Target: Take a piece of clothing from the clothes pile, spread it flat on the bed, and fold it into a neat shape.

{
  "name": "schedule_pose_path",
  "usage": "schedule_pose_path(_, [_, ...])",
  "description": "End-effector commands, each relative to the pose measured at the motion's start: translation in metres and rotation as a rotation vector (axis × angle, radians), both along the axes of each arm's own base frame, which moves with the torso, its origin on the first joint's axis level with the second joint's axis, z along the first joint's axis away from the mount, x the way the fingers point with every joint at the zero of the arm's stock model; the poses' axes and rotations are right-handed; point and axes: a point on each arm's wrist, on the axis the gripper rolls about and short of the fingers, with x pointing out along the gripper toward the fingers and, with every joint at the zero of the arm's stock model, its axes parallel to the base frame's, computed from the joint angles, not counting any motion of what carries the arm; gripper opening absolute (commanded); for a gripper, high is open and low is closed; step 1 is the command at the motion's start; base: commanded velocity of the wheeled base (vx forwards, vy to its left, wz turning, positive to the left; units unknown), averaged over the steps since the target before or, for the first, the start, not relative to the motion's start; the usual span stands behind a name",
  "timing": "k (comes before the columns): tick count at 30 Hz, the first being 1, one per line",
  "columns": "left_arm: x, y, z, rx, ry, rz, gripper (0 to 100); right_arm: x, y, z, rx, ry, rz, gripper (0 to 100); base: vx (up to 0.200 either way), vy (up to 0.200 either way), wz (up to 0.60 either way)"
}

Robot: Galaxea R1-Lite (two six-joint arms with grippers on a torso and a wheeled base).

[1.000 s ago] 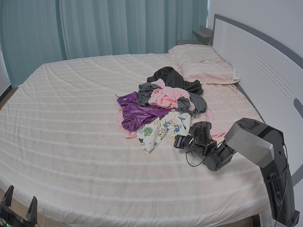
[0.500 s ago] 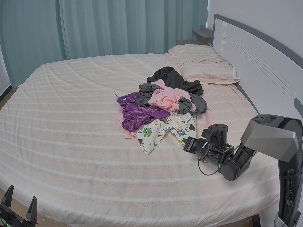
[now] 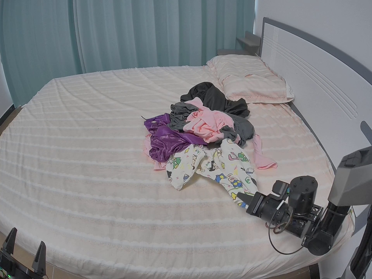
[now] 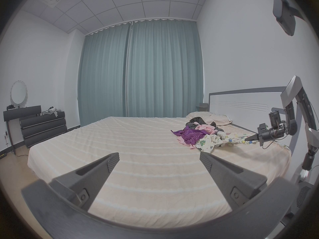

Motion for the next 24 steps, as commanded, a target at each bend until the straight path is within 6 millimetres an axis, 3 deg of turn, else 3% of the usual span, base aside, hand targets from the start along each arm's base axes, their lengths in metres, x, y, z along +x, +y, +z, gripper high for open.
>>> schedule_pose_path(1, [0.000, 0.000, -0.005, 0.018, -0.001, -0.011, 100, -0.041, -0.007, 0.019, 0.056, 0.006, 0.045, 0, 0.000, 0.000, 0.00])
schedule_pose_path(7, [-0.001, 0.000, -0.001, 0.041, -0.023, -0.011, 100, -0.066, -0.016, 0.033, 0.098, 0.014, 0.073, 0, 0.000, 0.000, 0.00])
schedule_pose_path(8, [-0.012, 0.000, 0.049, 0.005, -0.197, -0.023, 100, -0.074, -0.020, 0.038, 0.112, 0.006, 0.088, 0, 0.000, 0.000, 0.00])
schedule_pose_path(9, [-0.012, 0.000, 0.049, 0.005, -0.197, -0.023, 100, -0.074, -0.020, 0.038, 0.112, 0.006, 0.088, 0, 0.000, 0.000, 0.00])
schedule_pose_path(10, [-0.012, 0.000, 0.112, -0.101, -0.275, -0.060, 100, -0.082, -0.025, 0.042, 0.125, 0.004, 0.103, 0, 0.000, 0.000, 0.00])
schedule_pose_path(12, [-0.004, -0.002, 0.127, -0.031, -0.247, -0.142, 100, -0.086, -0.028, 0.046, 0.138, -0.001, 0.121, 0, 0.000, 0.000, 0.00])
schedule_pose_path(14, [0.017, -0.006, 0.127, 0.088, -0.150, -0.266, 100, -0.087, -0.030, 0.051, 0.164, -0.014, 0.117, 0, 0.000, 0.000, 0.00])
schedule_pose_path(19, [0.072, -0.012, 0.124, 0.124, 0.085, -0.469, 100, -0.091, -0.034, 0.061, 0.194, -0.053, 0.118, 0, 0.000, 0.000, 0.00])
schedule_pose_path(20, [0.072, -0.012, 0.124, 0.124, 0.085, -0.469, 100, -0.091, -0.034, 0.061, 0.194, -0.053, 0.118, 0, 0.000, 0.000, 0.00])
schedule_pose_path(21, [0.098, -0.020, 0.117, 0.138, 0.186, -0.566, 100, -0.093, -0.035, 0.065, 0.207, -0.070, 0.120, 0, 0.000, 0.000, 0.00])
schedule_pose_path(24, [0.122, -0.037, 0.106, 0.141, 0.295, -0.674, 100, -0.095, -0.037, 0.070, 0.221, -0.090, 0.123, 0, 0.000, 0.000, 0.00])
